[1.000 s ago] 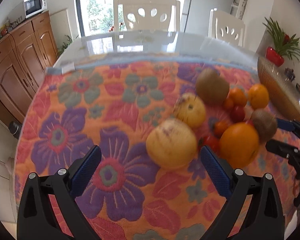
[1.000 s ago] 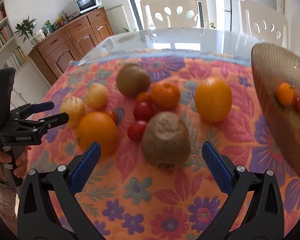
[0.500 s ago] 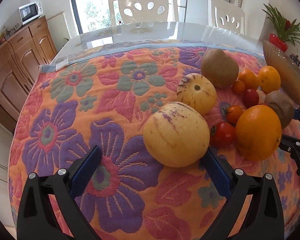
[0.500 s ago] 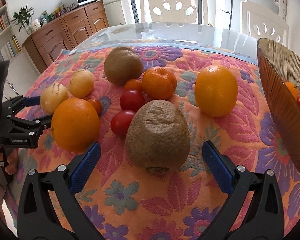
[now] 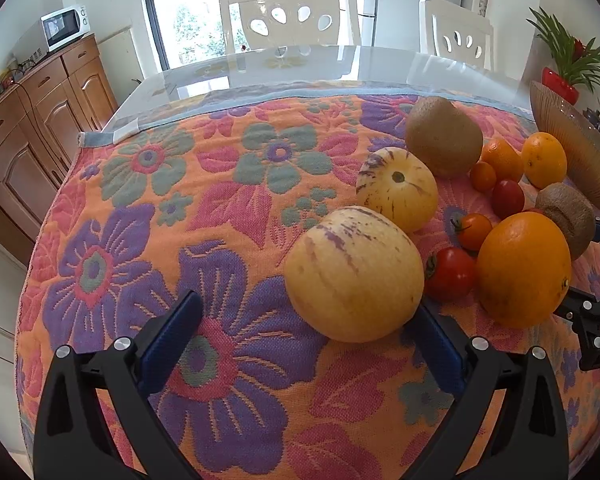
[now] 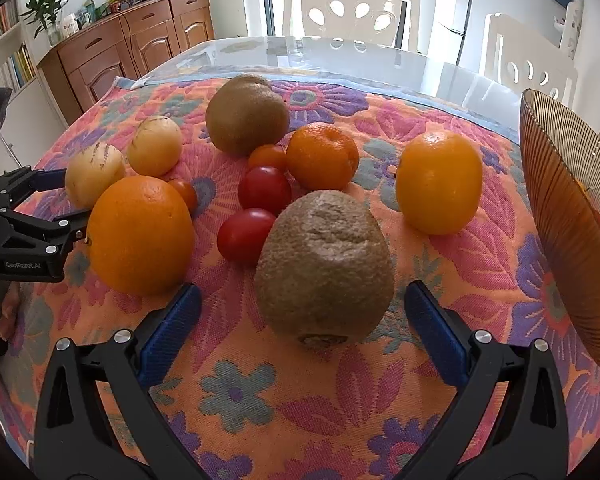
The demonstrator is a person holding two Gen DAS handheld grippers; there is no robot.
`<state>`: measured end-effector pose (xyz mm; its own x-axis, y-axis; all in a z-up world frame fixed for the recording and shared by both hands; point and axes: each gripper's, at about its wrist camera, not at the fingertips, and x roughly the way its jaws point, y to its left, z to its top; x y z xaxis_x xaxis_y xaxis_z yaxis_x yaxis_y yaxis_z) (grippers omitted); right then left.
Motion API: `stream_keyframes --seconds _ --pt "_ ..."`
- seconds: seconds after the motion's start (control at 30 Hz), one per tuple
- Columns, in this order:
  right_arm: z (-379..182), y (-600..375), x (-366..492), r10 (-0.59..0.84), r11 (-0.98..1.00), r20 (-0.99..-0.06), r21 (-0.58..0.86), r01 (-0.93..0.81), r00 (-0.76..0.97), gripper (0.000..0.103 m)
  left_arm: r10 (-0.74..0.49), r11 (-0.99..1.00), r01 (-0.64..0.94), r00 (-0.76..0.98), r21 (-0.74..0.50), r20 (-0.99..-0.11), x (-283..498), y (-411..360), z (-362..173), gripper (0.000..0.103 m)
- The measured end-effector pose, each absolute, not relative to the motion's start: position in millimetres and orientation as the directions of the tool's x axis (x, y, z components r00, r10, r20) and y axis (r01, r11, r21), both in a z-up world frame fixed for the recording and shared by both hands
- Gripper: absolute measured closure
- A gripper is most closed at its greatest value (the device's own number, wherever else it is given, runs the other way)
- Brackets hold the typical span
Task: Organize fruits
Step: 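Withdraw both open tools from the bowl back over the fruit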
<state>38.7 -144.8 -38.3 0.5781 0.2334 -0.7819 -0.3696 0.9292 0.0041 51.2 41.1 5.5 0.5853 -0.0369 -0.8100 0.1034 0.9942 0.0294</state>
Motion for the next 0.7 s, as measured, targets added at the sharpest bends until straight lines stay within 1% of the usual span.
stream_keyframes --seconds 0.7 --pt "-38.9 -141.8 40.1 0.221 0.93 -0.783 -0.011 -0.367 0.582 0.003 -0.034 0.994 0.102 0.589 0.032 -0.808 47.5 42.2 5.5 0.005"
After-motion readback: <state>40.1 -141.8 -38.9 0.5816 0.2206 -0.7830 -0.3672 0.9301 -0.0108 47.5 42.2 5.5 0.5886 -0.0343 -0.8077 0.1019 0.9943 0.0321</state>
